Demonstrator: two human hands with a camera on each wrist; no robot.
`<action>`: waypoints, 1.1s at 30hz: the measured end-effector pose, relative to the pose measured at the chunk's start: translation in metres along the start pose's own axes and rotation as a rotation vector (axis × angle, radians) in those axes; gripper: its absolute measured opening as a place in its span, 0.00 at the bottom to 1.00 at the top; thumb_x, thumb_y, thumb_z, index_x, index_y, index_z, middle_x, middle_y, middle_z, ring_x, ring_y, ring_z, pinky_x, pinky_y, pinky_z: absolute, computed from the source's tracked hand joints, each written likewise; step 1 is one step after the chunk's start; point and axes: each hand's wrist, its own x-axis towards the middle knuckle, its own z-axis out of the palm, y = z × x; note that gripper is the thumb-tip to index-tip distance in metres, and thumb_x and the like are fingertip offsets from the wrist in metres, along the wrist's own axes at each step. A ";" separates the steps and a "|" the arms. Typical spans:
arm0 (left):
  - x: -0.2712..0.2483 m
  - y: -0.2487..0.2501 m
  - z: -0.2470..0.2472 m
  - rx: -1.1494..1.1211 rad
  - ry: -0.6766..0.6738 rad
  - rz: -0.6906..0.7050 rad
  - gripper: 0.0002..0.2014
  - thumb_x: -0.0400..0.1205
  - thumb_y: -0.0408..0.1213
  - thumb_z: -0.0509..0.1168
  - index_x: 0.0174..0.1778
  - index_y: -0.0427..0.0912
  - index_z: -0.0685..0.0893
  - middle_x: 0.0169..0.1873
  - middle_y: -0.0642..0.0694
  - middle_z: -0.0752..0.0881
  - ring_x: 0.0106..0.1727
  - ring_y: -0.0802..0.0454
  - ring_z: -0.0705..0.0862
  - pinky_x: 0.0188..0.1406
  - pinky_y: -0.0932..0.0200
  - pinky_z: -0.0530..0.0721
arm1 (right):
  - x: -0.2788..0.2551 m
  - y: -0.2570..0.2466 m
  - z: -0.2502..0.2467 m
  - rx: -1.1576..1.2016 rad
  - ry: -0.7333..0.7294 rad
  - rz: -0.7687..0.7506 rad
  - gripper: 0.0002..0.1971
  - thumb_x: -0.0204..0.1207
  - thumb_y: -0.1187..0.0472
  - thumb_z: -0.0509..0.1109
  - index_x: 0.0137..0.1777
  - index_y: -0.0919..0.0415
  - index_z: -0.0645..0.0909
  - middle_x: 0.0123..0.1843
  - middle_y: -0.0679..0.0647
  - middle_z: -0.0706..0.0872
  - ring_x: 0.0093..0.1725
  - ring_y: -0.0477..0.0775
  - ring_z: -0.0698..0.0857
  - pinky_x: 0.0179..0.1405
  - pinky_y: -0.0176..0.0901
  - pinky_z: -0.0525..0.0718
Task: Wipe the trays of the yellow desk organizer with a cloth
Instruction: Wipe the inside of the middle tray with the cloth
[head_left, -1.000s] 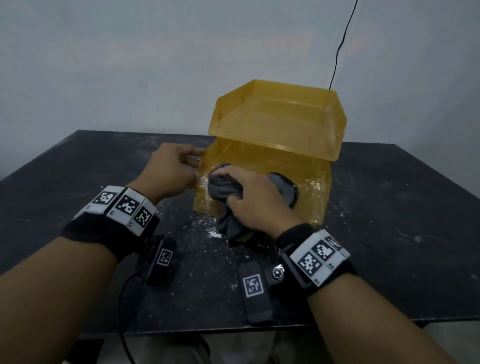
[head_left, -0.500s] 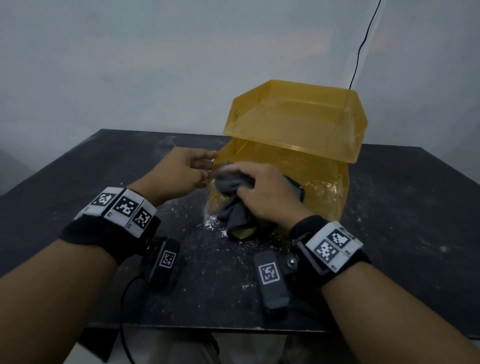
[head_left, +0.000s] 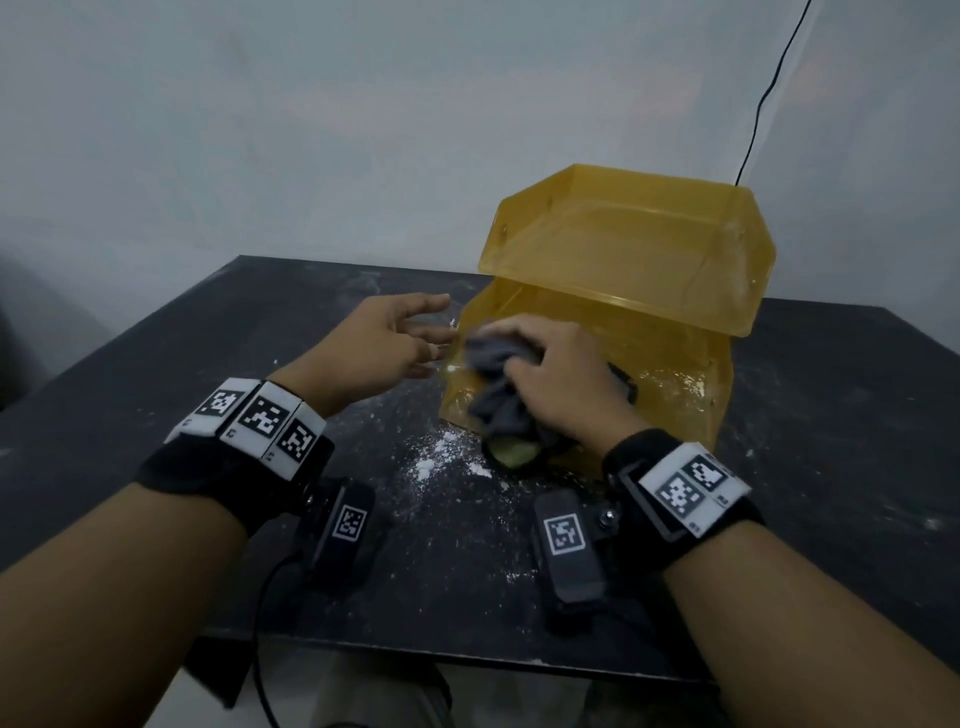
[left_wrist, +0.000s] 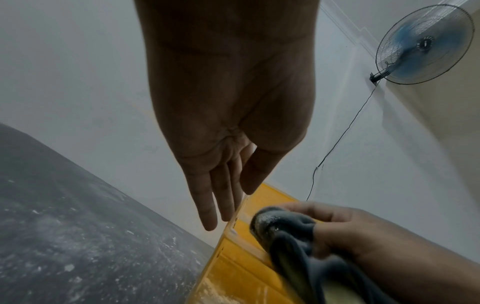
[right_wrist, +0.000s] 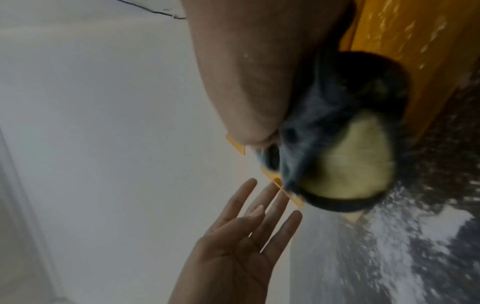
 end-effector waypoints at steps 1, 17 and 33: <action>0.000 -0.001 -0.003 -0.008 -0.001 -0.005 0.30 0.83 0.16 0.59 0.81 0.40 0.69 0.58 0.45 0.88 0.54 0.59 0.89 0.55 0.54 0.87 | 0.005 0.002 0.001 -0.027 0.081 0.083 0.23 0.79 0.71 0.63 0.68 0.48 0.84 0.61 0.46 0.87 0.59 0.47 0.84 0.55 0.38 0.83; -0.008 0.001 -0.003 -0.015 0.008 -0.015 0.30 0.83 0.15 0.58 0.80 0.41 0.70 0.57 0.43 0.88 0.55 0.54 0.88 0.57 0.48 0.84 | 0.024 0.011 -0.004 0.087 -0.038 0.091 0.22 0.77 0.73 0.60 0.61 0.49 0.85 0.57 0.44 0.88 0.55 0.44 0.86 0.49 0.33 0.83; -0.006 -0.002 -0.005 0.050 0.055 -0.015 0.33 0.80 0.15 0.59 0.80 0.44 0.70 0.60 0.43 0.88 0.58 0.43 0.83 0.57 0.44 0.80 | 0.007 0.000 -0.004 0.135 -0.181 -0.011 0.24 0.77 0.76 0.61 0.56 0.48 0.89 0.51 0.40 0.89 0.47 0.37 0.86 0.45 0.30 0.86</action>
